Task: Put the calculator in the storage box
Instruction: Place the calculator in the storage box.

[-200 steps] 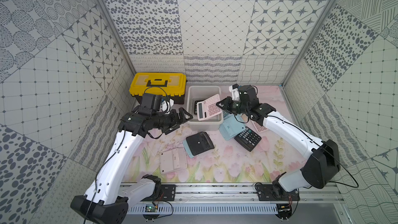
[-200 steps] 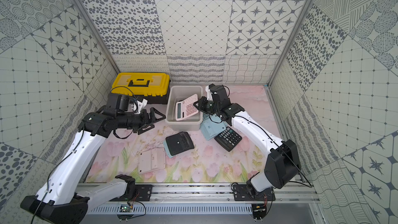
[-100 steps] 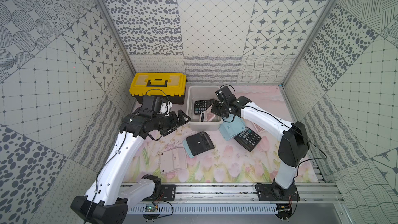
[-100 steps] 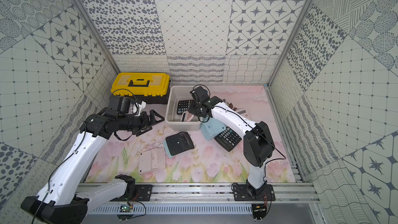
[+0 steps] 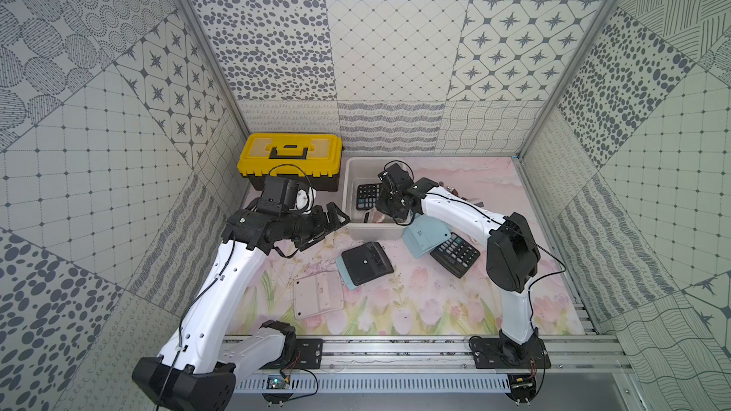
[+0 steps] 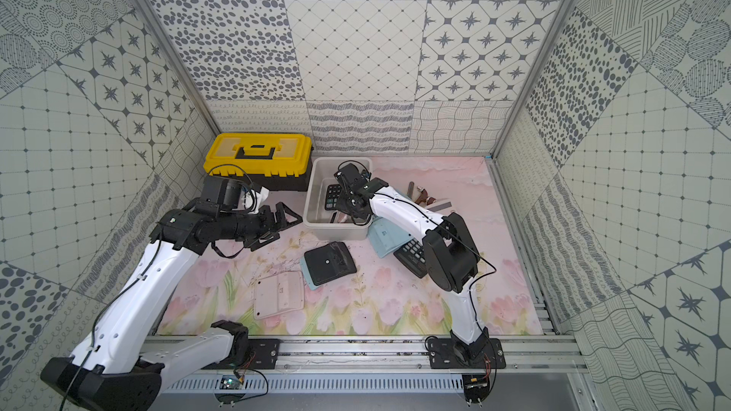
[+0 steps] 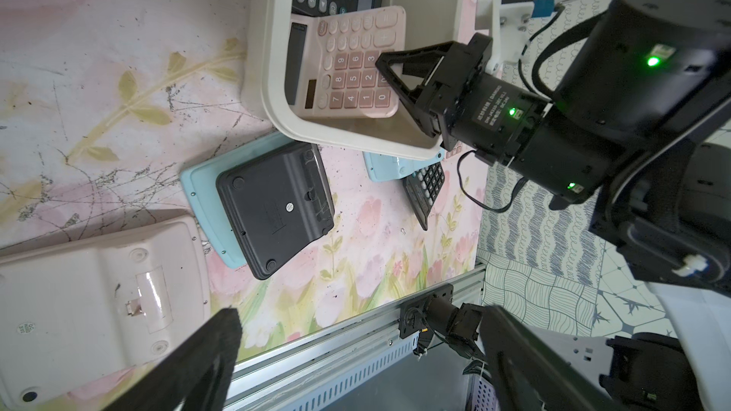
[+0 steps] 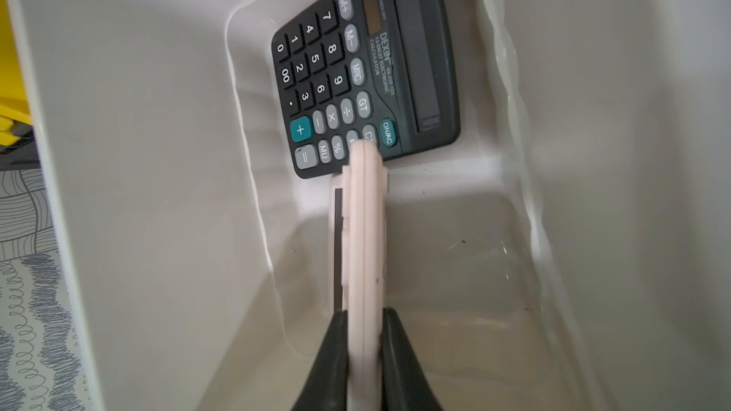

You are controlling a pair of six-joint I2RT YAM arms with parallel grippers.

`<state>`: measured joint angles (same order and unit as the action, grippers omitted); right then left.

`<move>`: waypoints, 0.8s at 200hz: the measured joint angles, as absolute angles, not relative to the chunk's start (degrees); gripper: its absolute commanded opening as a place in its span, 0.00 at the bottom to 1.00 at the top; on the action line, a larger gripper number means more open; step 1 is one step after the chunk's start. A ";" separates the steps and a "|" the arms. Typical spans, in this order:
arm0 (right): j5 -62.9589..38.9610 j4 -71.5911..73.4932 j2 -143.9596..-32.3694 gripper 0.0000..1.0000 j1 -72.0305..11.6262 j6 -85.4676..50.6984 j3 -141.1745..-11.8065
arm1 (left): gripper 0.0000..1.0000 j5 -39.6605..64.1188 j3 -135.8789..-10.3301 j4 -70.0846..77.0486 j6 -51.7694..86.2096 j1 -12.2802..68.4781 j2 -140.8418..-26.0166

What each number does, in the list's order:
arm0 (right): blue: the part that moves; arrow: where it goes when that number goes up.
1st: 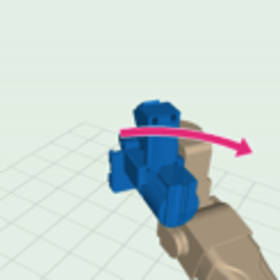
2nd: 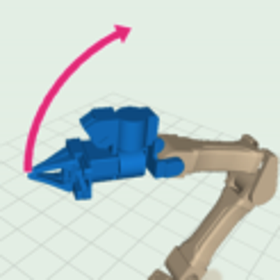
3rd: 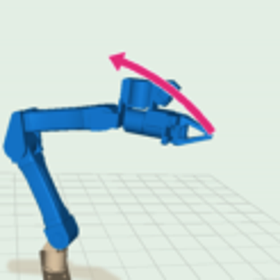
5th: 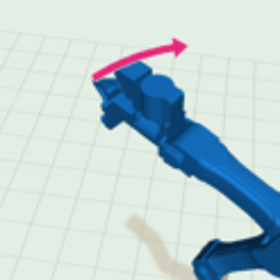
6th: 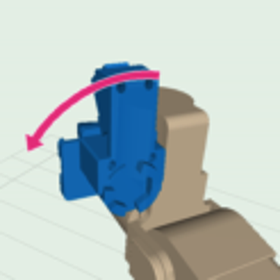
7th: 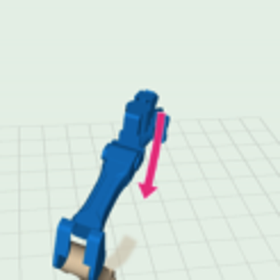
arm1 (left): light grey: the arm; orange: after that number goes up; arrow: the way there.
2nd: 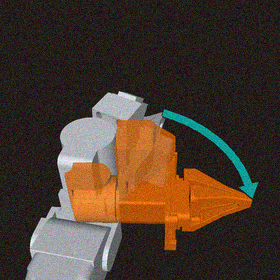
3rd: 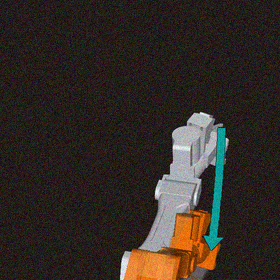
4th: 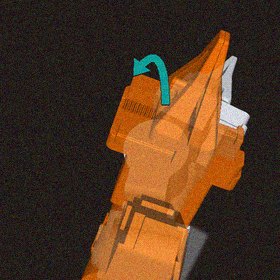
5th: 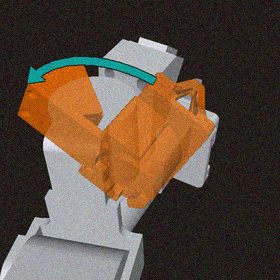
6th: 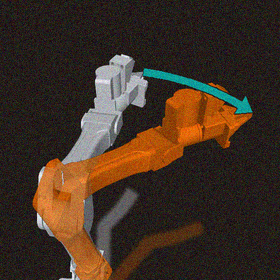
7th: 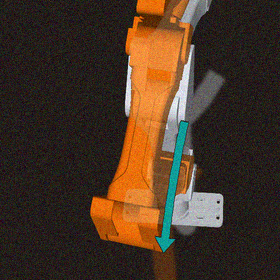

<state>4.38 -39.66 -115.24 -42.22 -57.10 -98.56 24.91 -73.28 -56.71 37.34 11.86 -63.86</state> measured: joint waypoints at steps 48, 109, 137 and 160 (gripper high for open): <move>4.38 -39.20 -115.50 0.06 -42.37 -57.49 -98.59 | 1.00 24.91 -73.12 -56.03 37.39 11.86 -64.25; 4.12 -40.56 -115.09 0.32 -41.95 -56.86 -97.36 | 1.00 24.95 -73.12 -55.13 37.58 11.86 -64.53; 4.47 -42.48 -112.90 0.36 -41.12 -55.96 -96.12 | 1.00 24.95 -73.12 -54.94 37.80 11.86 -64.53; 4.69 -43.51 -109.49 0.38 -39.83 -55.09 -95.53 | 1.00 24.95 -73.12 -54.81 37.98 11.86 -64.53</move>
<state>4.69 -43.51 -109.49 -39.83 -55.09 -95.53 24.95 -73.12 -54.81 37.98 11.86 -64.53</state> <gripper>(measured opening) 0.363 0.996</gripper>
